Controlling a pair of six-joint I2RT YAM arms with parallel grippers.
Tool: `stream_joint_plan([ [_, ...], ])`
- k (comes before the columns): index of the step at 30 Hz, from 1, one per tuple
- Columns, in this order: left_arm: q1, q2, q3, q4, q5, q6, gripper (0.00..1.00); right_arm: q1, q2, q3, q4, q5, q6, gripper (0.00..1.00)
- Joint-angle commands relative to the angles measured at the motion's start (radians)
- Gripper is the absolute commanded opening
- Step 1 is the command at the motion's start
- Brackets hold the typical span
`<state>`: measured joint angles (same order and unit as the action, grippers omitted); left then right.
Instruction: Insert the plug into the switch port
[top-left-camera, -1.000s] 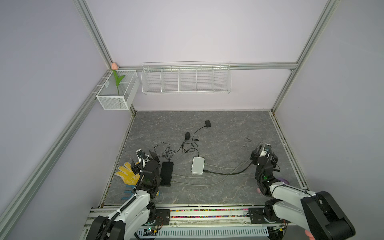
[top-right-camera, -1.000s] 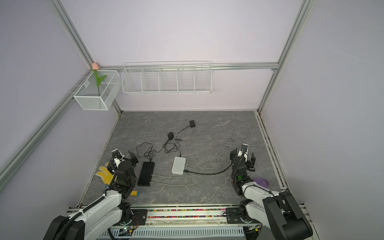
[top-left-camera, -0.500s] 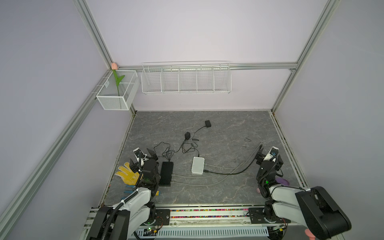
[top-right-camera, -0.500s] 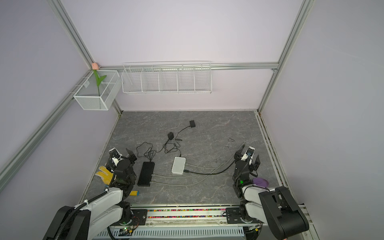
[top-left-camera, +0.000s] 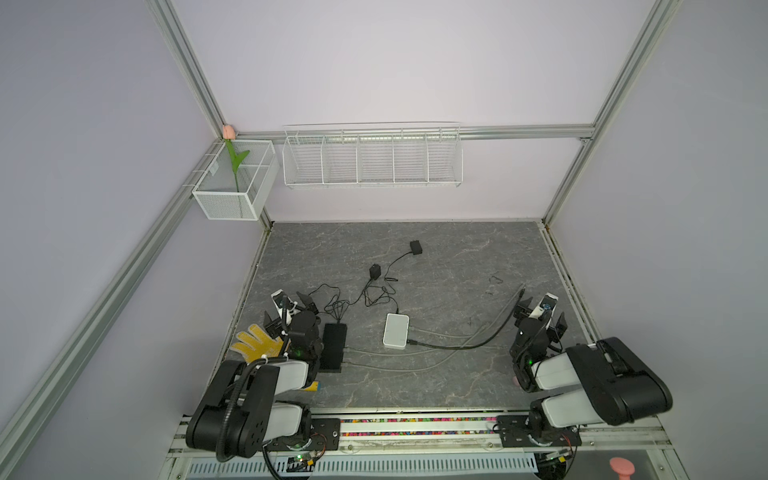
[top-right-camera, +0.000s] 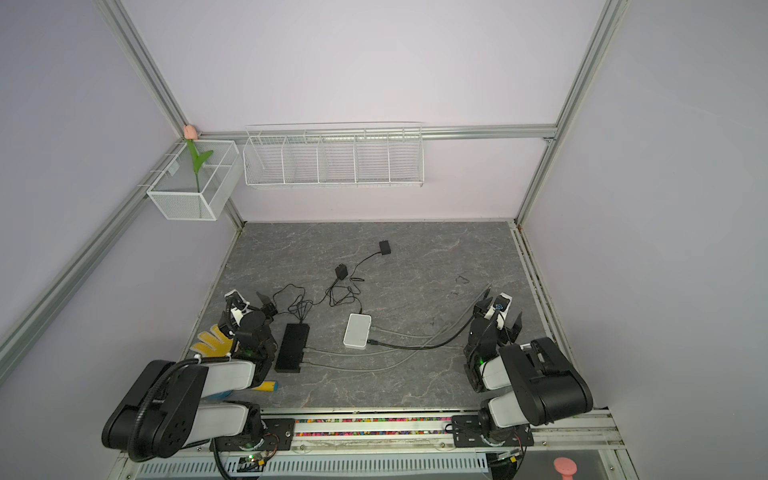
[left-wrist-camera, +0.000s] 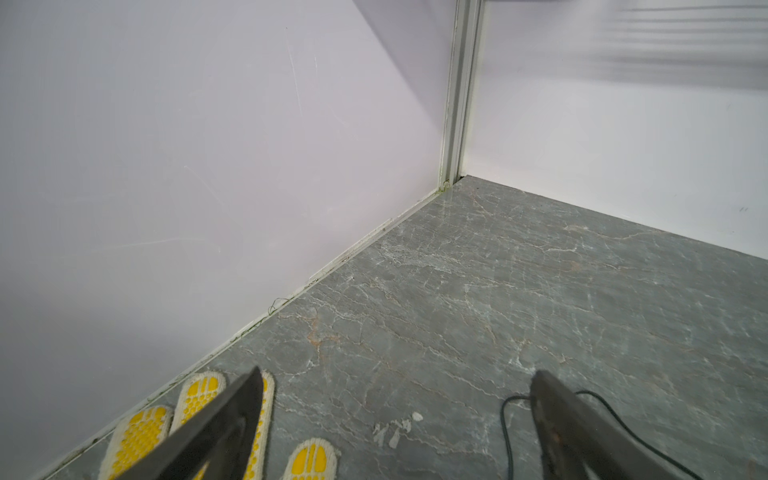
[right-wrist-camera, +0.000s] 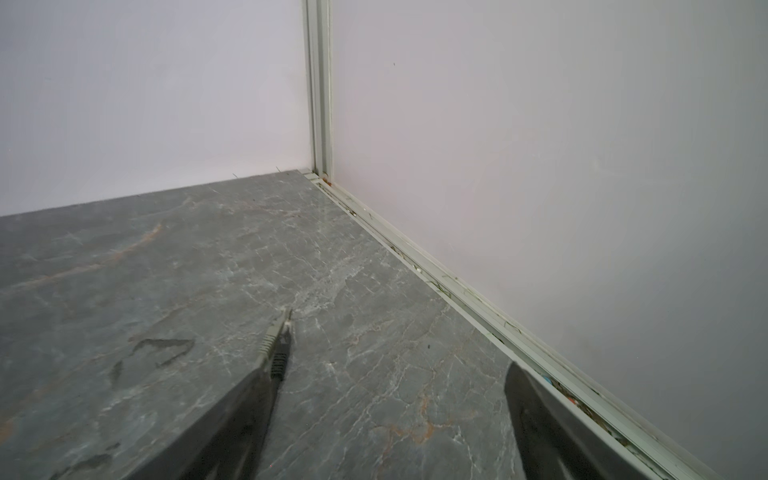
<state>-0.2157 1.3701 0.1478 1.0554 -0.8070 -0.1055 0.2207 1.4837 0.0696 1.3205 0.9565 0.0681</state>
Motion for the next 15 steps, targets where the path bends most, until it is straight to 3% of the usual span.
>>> stream_joint_plan([
  [1, 0.007, 0.086, -0.019, 0.249, -0.002, 0.04, 0.99, -0.008, 0.005, 0.015, 0.114, 0.018, 0.005, 0.91],
  [3, 0.006, 0.152, -0.032, 0.357, 0.0, 0.059, 0.99, -0.009, 0.01, 0.024, 0.114, -0.006, -0.018, 0.9],
  [15, 0.003, 0.151, -0.042, 0.357, 0.14, 0.107, 1.0, 0.054, 0.067, 0.079, 0.115, -0.215, -0.215, 0.93],
])
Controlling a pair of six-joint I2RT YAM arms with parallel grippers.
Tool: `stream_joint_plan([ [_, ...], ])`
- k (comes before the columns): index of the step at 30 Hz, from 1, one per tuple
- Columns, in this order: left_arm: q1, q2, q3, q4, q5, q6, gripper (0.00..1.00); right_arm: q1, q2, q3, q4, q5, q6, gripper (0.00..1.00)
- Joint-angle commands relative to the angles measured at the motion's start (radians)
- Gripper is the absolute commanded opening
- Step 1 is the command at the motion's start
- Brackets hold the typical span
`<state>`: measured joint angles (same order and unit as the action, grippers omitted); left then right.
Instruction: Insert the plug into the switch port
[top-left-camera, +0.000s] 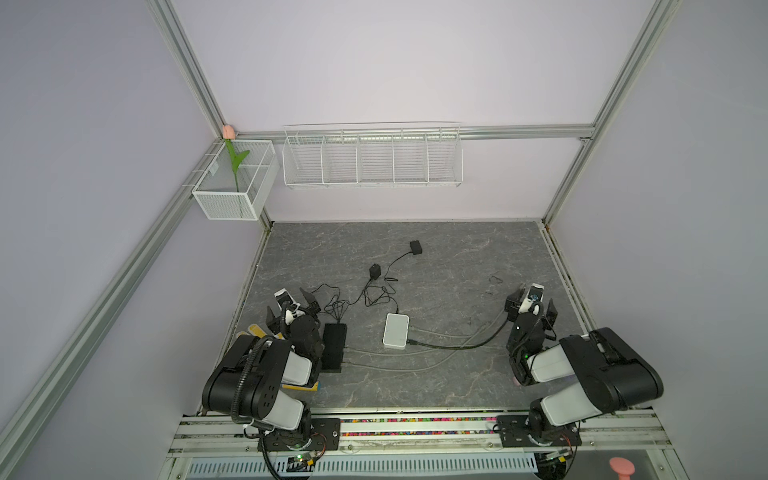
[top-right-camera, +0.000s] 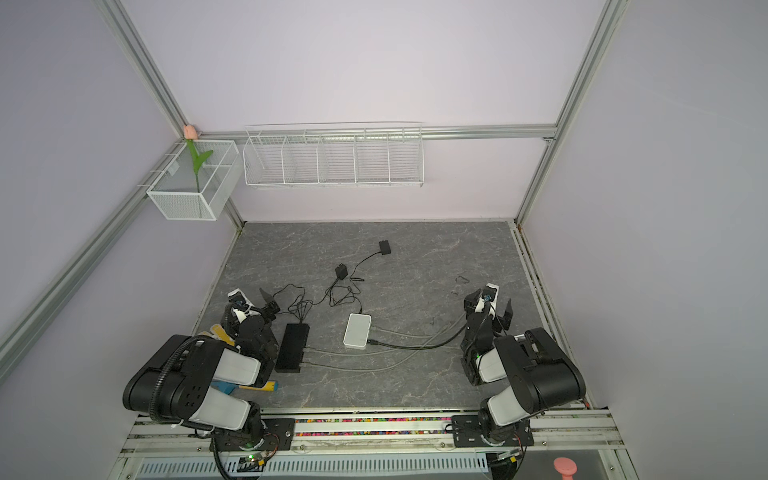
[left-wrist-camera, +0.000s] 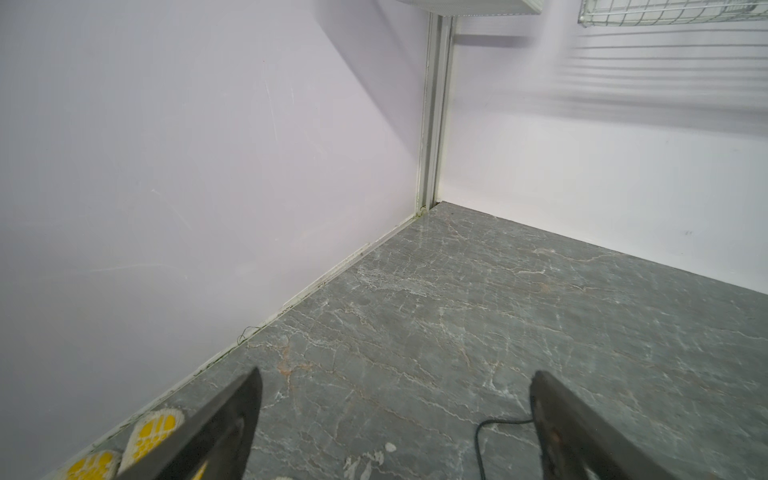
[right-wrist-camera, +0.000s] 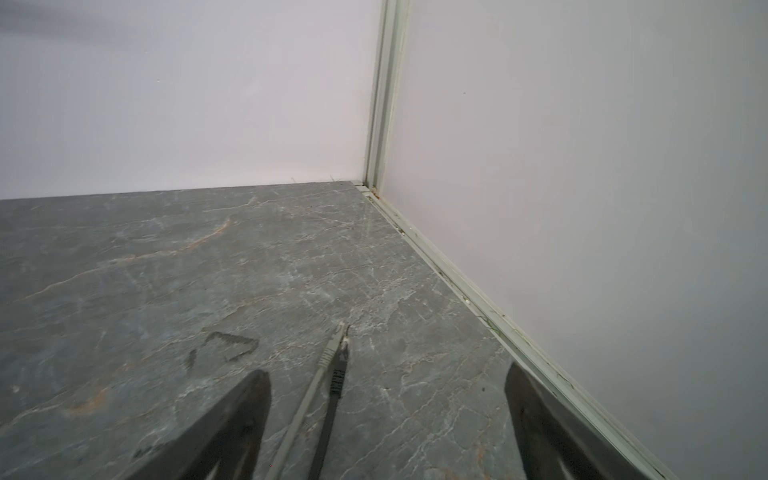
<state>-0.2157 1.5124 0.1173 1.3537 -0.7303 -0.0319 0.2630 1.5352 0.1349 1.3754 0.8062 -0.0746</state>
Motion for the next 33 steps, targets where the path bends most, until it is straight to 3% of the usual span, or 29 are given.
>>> stream_joint_plan([
  [1, 0.003, 0.01, -0.009, 0.058, 0.066, 0.036, 1.0, 0.012, 0.019, 0.016, 0.06, -0.073, -0.079, 0.93],
  [5, 0.003, 0.017, -0.004, 0.058, 0.077, 0.041, 0.99, 0.013, 0.03, 0.024, 0.059, -0.115, -0.1, 0.93],
  [10, 0.001, 0.127, 0.046, 0.062, 0.284, 0.136, 0.99, 0.012, 0.037, 0.027, 0.057, -0.131, -0.11, 0.91],
  [18, -0.002, 0.132, 0.056, 0.057, 0.253, 0.133, 0.99, -0.01, 0.042, 0.031, 0.047, -0.192, -0.103, 0.9],
  [20, -0.002, 0.132, 0.056, 0.058, 0.253, 0.133, 0.99, -0.035, 0.027, 0.039, 0.003, -0.239, -0.082, 0.9],
  [22, -0.002, 0.132, 0.056, 0.058, 0.253, 0.135, 0.99, -0.122, -0.007, 0.06, -0.146, -0.403, -0.008, 0.89],
  [23, -0.002, 0.131, 0.056, 0.058, 0.255, 0.134, 0.99, -0.15, 0.012, 0.082, -0.159, -0.417, 0.009, 0.89],
  [25, -0.004, 0.125, 0.047, 0.059, 0.27, 0.137, 0.99, -0.143, 0.053, 0.087, -0.103, -0.397, -0.005, 0.89],
  [33, -0.004, 0.116, 0.036, 0.059, 0.29, 0.143, 1.0, -0.123, 0.036, 0.114, -0.176, -0.368, -0.019, 0.89],
])
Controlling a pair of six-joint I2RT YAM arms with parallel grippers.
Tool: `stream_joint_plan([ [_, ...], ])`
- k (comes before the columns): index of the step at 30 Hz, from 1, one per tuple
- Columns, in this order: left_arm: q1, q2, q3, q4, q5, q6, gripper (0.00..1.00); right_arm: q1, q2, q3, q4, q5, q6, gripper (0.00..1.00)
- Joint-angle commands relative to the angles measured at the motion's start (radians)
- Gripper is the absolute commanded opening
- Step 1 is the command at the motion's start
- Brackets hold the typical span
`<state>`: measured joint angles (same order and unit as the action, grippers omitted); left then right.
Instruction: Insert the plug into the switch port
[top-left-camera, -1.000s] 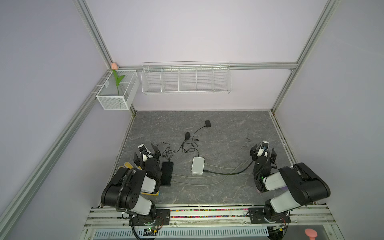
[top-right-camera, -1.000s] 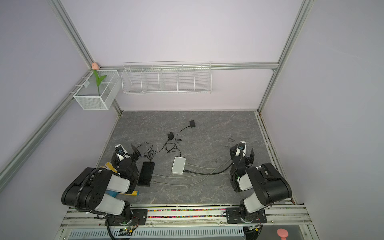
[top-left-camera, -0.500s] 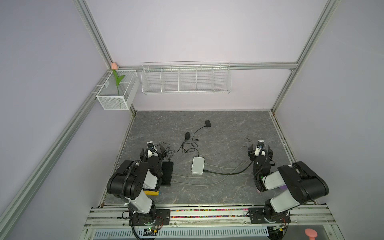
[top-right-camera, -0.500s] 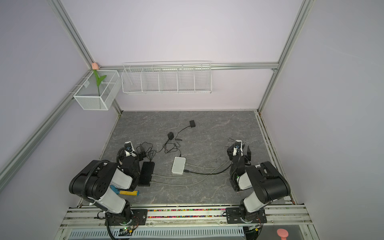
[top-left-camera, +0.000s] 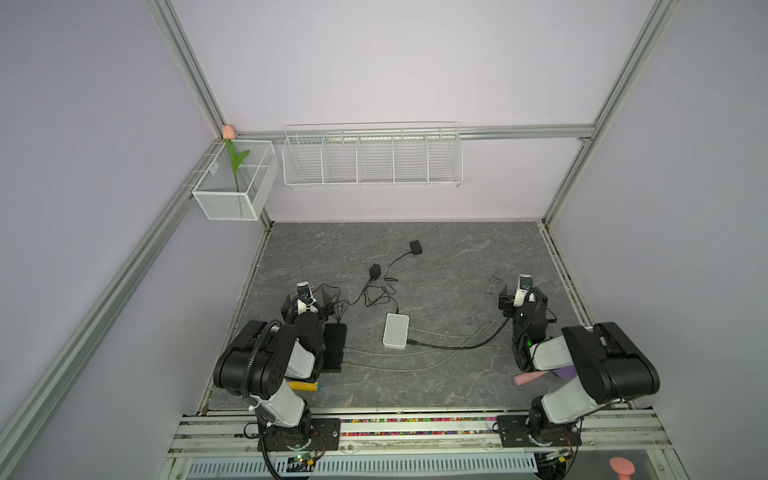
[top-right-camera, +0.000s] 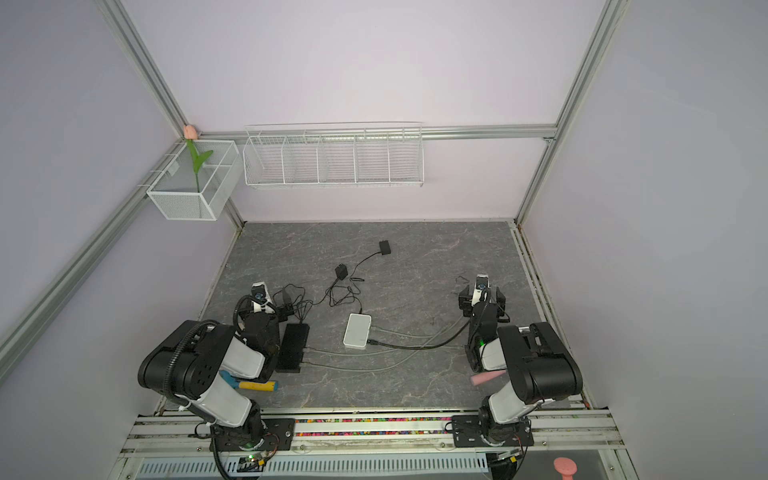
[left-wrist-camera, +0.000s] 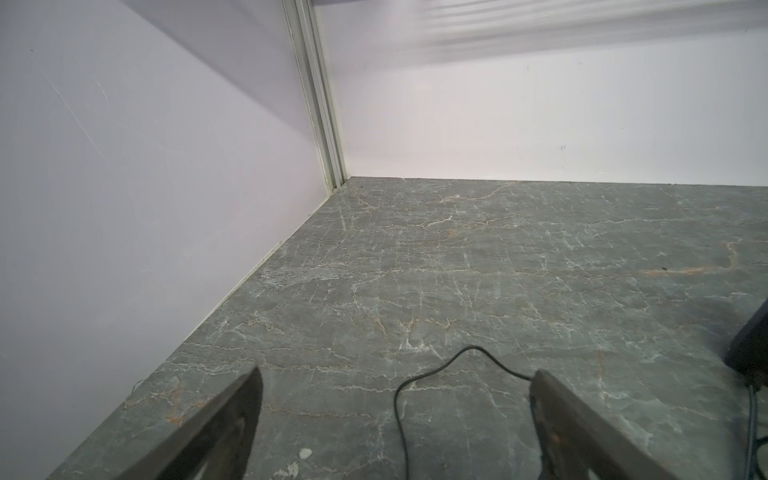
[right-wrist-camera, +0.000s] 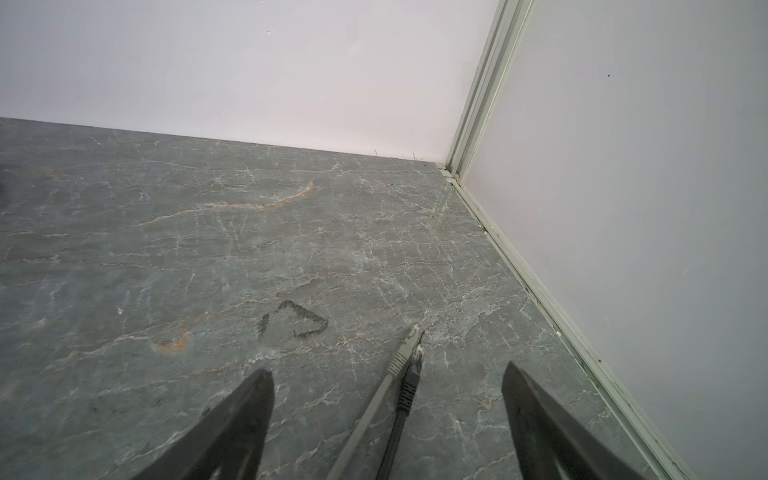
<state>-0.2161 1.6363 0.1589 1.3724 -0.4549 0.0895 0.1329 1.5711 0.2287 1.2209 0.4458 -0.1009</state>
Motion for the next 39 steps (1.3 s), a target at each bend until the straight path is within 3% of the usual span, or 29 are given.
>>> stream_joint_plan([
  [1, -0.003, -0.009, -0.005, 0.041, 0.014, 0.022, 1.0, 0.006, -0.004, 0.022, -0.035, -0.005, 0.012, 0.89],
  [9, 0.003, -0.005, 0.031, -0.009, -0.024, 0.006, 0.99, -0.022, -0.017, 0.089, -0.181, -0.039, 0.042, 0.89],
  [13, 0.026, -0.036, 0.098, -0.127, -0.008, -0.019, 0.99, -0.072, -0.037, 0.109, -0.256, -0.279, 0.019, 0.95],
  [17, 0.115, -0.084, 0.216, -0.429, 0.163, -0.079, 1.0, -0.073, -0.035, 0.093, -0.223, -0.322, 0.001, 0.97],
  [19, 0.168, -0.092, 0.248, -0.509, 0.27, -0.109, 1.0, -0.083, -0.031, 0.119, -0.263, -0.297, 0.023, 0.89],
  [22, 0.172, -0.089, 0.246, -0.501, 0.279, -0.111, 0.99, -0.14, -0.038, 0.158, -0.354, -0.367, 0.076, 0.89],
  [34, 0.176, -0.091, 0.231, -0.472, 0.263, -0.121, 0.99, -0.135, -0.039, 0.152, -0.342, -0.359, 0.07, 0.89],
  [37, 0.176, -0.092, 0.17, -0.362, 0.185, -0.151, 0.99, -0.131, -0.038, 0.151, -0.341, -0.375, 0.059, 0.89],
  [39, 0.176, -0.087, 0.125, -0.27, 0.212, -0.138, 0.99, -0.122, -0.04, 0.149, -0.337, -0.357, 0.052, 0.89],
])
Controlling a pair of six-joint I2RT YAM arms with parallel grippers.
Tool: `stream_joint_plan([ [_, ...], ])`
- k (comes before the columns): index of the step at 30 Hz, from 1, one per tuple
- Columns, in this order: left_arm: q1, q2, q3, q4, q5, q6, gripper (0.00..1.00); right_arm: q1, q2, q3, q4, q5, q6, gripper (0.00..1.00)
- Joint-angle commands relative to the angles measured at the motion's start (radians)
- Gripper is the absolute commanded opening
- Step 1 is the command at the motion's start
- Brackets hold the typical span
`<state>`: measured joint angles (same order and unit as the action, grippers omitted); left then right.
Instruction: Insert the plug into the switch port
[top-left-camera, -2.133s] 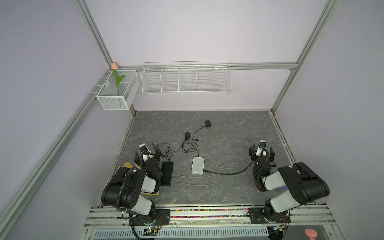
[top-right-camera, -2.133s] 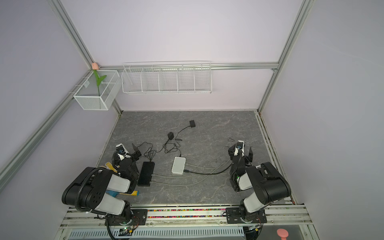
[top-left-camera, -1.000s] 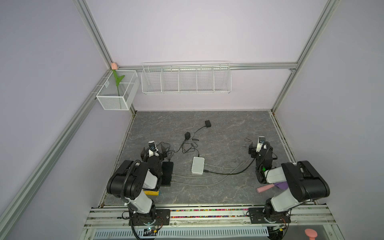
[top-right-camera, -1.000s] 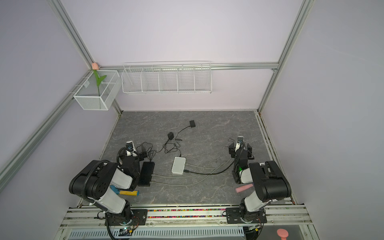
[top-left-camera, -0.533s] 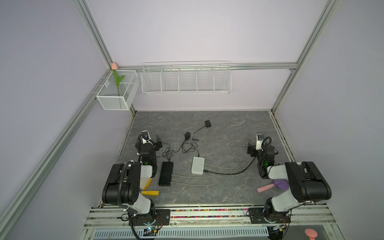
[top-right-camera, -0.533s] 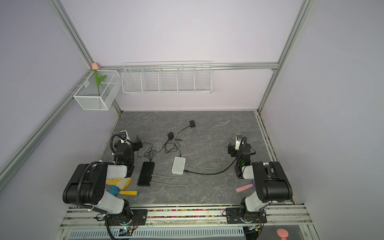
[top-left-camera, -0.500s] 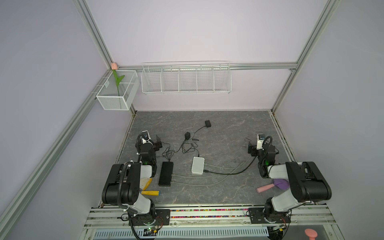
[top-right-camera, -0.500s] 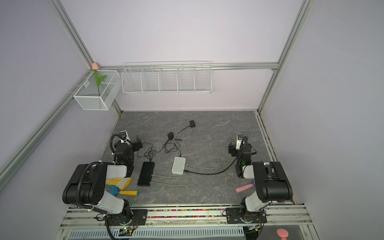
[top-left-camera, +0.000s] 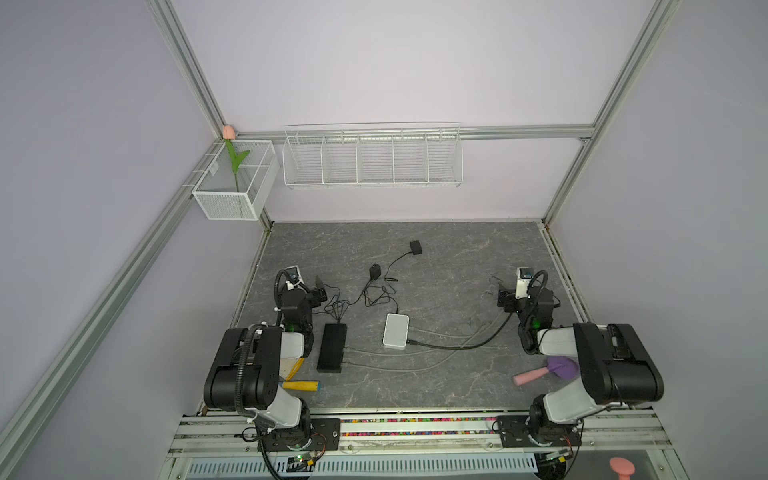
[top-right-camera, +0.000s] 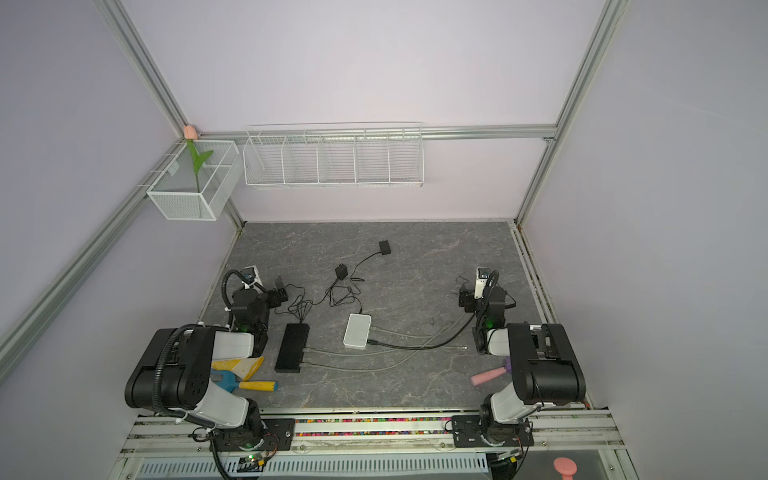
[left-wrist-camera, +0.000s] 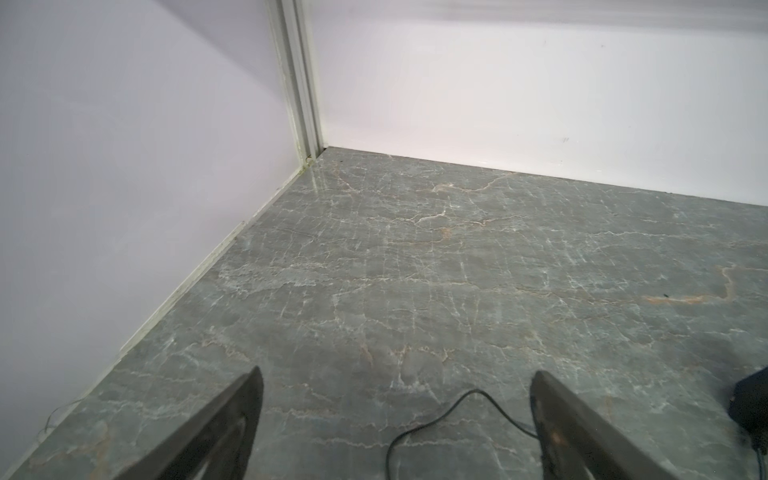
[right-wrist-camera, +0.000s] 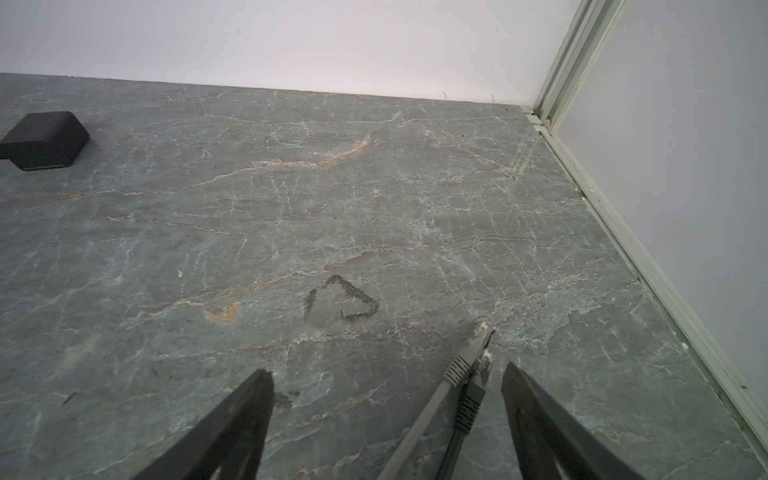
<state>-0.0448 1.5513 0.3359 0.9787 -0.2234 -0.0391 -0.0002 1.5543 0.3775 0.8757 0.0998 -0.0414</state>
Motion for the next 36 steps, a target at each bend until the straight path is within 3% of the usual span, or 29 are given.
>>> stream_joint_plan([
  [1, 0.004, -0.002, -0.055, 0.128, 0.013, 0.002, 0.99, 0.012, -0.022, 0.0, 0.009, -0.011, -0.008, 0.89],
  [4, 0.005, -0.01, 0.034, -0.054, 0.118, 0.045, 0.99, -0.004, -0.017, 0.006, 0.006, -0.036, 0.005, 0.89],
  [6, 0.009, -0.021, 0.081, -0.156, 0.086, 0.016, 0.99, -0.013, -0.019, 0.009, -0.002, -0.054, 0.012, 0.89],
  [10, 0.009, -0.003, 0.062, -0.089, 0.084, 0.025, 0.99, -0.013, -0.019, 0.009, -0.002, -0.055, 0.012, 0.89],
  [36, 0.01, -0.003, 0.062, -0.091, 0.084, 0.026, 0.99, -0.012, -0.023, 0.004, 0.0, -0.051, 0.009, 0.89],
])
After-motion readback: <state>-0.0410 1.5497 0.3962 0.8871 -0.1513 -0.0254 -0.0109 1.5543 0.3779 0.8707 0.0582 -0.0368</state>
